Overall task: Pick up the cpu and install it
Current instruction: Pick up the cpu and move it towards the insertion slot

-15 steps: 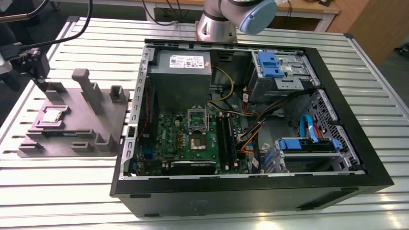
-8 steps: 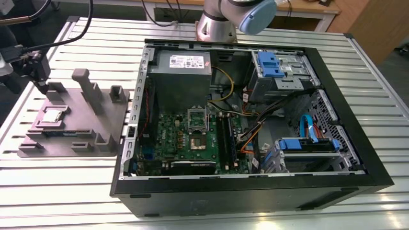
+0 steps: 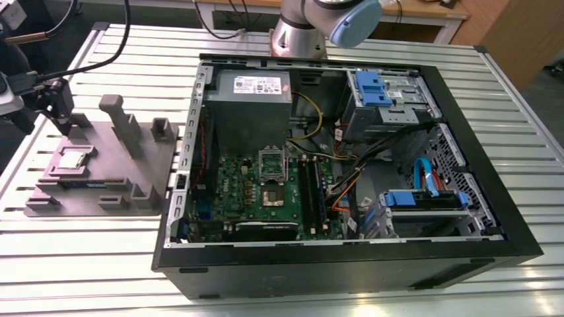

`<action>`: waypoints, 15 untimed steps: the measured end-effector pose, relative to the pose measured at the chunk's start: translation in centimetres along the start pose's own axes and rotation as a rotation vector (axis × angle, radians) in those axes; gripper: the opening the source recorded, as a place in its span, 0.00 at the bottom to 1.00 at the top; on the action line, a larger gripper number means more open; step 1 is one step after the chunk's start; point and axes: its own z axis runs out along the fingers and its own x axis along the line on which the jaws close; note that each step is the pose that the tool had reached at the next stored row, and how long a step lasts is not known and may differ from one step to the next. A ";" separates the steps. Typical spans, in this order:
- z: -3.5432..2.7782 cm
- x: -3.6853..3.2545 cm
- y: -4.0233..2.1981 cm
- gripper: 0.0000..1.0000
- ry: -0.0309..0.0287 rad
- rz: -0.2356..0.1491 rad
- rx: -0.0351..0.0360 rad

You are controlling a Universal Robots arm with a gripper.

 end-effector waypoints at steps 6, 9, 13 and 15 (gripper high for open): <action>0.83 0.00 -0.04 0.60 -0.0008 0.000 -0.0172; 1.35 0.00 -0.08 0.60 -0.0016 0.000 -0.0187; 1.45 0.01 -0.09 0.60 -0.0015 0.000 -0.0185; 1.46 0.00 -0.09 0.60 -0.0016 0.000 -0.0185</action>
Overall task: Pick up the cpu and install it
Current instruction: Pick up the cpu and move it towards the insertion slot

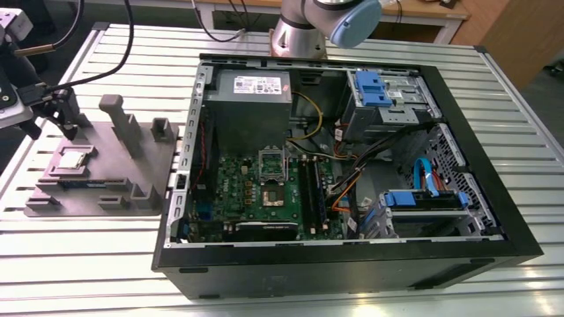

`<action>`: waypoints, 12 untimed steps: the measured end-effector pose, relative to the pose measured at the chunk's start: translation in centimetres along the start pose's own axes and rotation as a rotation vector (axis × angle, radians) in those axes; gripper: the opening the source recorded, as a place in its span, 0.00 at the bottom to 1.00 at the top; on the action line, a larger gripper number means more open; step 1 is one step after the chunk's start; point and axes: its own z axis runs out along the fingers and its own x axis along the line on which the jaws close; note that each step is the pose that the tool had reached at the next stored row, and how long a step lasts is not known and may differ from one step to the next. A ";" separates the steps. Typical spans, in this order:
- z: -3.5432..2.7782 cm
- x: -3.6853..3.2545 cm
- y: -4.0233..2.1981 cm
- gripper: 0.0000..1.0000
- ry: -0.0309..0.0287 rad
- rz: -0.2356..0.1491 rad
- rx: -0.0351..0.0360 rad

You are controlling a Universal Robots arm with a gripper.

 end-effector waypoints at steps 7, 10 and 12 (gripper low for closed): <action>0.01 0.00 0.00 0.61 -0.0001 0.000 -0.0001; 0.01 0.00 0.00 0.67 0.0000 0.000 0.0000; 0.05 0.00 0.00 0.67 -0.0002 0.000 -0.0001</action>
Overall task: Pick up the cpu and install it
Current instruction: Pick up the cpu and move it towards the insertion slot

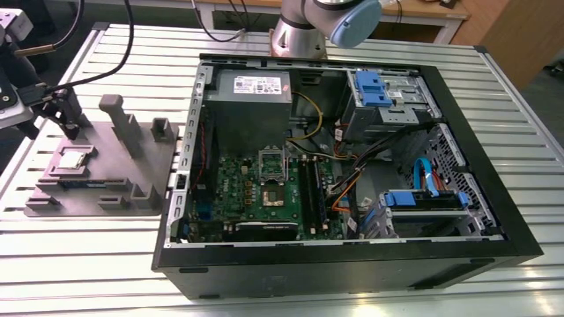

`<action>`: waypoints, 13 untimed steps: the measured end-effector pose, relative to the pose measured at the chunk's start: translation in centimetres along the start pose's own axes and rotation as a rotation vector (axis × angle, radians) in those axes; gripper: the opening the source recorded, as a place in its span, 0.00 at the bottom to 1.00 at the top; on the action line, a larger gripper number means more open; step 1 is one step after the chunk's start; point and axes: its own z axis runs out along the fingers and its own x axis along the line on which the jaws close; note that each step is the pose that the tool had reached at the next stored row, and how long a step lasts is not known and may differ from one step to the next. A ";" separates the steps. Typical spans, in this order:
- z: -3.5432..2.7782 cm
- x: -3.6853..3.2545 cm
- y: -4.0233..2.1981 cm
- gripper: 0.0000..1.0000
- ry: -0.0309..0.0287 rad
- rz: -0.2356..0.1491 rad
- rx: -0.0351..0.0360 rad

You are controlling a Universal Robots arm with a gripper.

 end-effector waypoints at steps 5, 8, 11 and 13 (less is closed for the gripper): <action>0.43 0.00 -0.02 0.67 0.0000 0.000 0.0010; 0.97 0.01 -0.09 0.67 0.0001 0.000 0.0011; 1.52 0.01 -0.24 0.67 -0.0001 0.000 0.0011; 1.88 0.02 -0.32 0.67 -0.0002 0.000 0.0011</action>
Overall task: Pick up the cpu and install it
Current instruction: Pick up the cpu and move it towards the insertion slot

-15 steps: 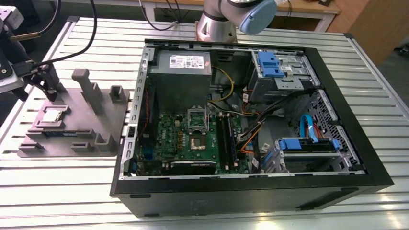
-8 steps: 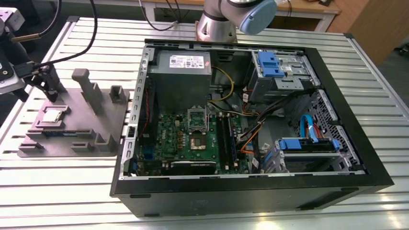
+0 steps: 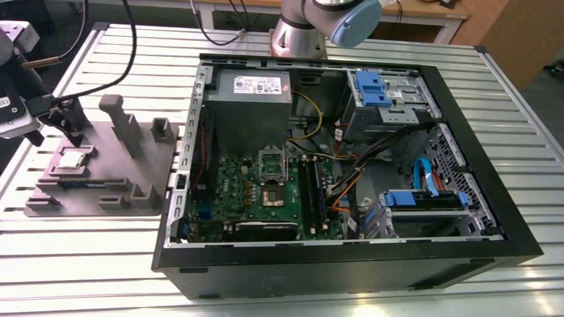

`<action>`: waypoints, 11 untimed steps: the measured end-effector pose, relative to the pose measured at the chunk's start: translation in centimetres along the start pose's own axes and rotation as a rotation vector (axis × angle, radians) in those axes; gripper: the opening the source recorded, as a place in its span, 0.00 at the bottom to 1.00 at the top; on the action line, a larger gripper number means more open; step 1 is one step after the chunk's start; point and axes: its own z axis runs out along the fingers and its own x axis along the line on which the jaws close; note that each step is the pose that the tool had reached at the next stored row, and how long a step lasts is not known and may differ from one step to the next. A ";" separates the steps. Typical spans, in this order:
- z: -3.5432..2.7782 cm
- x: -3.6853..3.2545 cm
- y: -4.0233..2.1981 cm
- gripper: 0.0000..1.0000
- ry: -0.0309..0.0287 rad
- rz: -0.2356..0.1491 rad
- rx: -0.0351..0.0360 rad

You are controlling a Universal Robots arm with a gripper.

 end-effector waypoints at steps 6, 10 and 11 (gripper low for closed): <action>0.87 0.01 -0.09 0.67 -0.0001 0.000 -0.0001; 1.24 0.01 -0.11 0.67 0.0000 0.000 -0.0001; 1.34 0.01 -0.12 0.67 -0.0001 0.000 -0.0001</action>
